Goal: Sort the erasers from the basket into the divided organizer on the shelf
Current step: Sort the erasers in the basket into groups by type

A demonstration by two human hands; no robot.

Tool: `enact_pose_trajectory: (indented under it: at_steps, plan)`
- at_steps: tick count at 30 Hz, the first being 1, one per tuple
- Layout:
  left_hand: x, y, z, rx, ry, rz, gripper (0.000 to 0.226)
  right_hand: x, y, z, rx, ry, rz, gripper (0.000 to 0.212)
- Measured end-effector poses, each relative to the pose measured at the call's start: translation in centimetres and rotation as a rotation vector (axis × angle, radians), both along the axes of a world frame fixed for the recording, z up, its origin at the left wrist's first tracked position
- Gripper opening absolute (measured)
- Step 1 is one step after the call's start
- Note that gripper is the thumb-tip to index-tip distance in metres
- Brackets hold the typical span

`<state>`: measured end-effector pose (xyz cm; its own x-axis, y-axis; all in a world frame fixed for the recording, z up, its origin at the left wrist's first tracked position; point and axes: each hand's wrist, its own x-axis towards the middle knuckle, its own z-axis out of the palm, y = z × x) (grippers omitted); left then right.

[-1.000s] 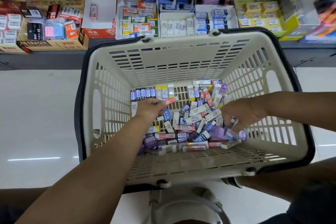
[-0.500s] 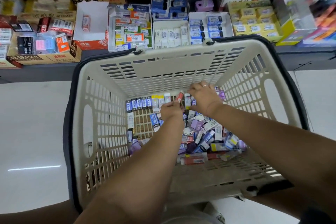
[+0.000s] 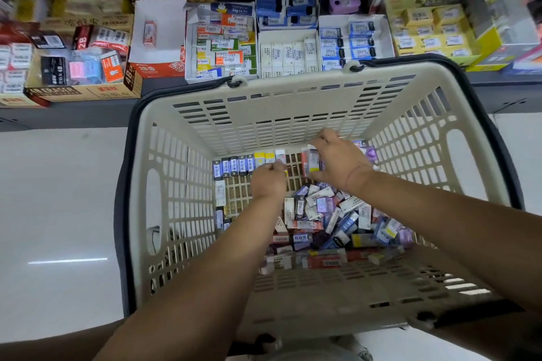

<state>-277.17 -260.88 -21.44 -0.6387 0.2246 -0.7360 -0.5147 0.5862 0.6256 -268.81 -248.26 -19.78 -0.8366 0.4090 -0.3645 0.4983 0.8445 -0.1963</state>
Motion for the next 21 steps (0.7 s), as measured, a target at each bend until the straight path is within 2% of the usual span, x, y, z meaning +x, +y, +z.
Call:
enact_pose_trajectory:
  at_steps: [3,6,11,16,21]
  plan:
    - [-1.5,-1.7,0.1,0.009,0.077,-0.001,0.029,-1.9,-1.9,0.3,-0.212,0.089,-0.097,0.074]
    - [-2.2,-2.8,-0.1,-0.004,0.149,-0.047,0.034,-4.1,-4.0,-1.0,-0.297,0.075,-0.17,0.072]
    - [-2.0,-3.2,0.1,0.043,0.195,-0.205,0.025,-5.0,-4.8,-2.1,-0.262,0.025,-0.225,0.071]
    - [-1.7,-2.7,0.4,0.08,0.237,-0.397,0.037,-3.7,-3.3,-2.2,-0.176,-0.005,-0.172,0.07]
    - [-2.3,-2.6,0.0,0.023,0.249,-0.514,0.041,-3.9,-3.6,-2.4,-0.215,0.002,-0.105,0.067]
